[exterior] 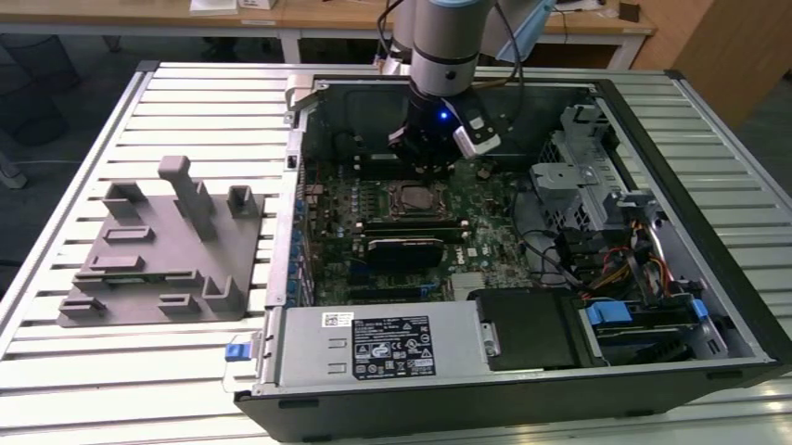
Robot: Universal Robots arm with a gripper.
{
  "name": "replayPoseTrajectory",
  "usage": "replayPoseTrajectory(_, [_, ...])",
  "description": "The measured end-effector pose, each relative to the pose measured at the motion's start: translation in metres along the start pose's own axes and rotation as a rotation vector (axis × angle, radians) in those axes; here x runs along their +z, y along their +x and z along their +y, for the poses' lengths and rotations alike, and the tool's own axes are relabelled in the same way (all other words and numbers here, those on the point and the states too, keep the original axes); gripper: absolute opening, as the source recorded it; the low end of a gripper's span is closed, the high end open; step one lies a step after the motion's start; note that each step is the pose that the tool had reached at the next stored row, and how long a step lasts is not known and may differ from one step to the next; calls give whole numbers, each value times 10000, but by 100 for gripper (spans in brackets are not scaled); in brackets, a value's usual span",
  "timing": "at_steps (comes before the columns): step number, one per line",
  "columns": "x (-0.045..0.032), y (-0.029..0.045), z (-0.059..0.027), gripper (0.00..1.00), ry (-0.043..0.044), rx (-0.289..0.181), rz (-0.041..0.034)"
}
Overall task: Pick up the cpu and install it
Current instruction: 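Install the first cpu locking lever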
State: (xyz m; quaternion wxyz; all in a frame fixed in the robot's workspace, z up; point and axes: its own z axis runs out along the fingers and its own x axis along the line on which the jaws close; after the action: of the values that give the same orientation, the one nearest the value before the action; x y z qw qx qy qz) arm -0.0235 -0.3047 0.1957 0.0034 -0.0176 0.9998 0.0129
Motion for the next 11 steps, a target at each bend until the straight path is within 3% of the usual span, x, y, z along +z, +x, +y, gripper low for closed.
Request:
replayPoseTrajectory(3, [5,0,0,11,-40,2,-2])
replayPoseTrajectory(8, [9,0,1,11,-450,4,-19])
replayPoseTrajectory(11, [1,-1,3,11,-534,5,-27])
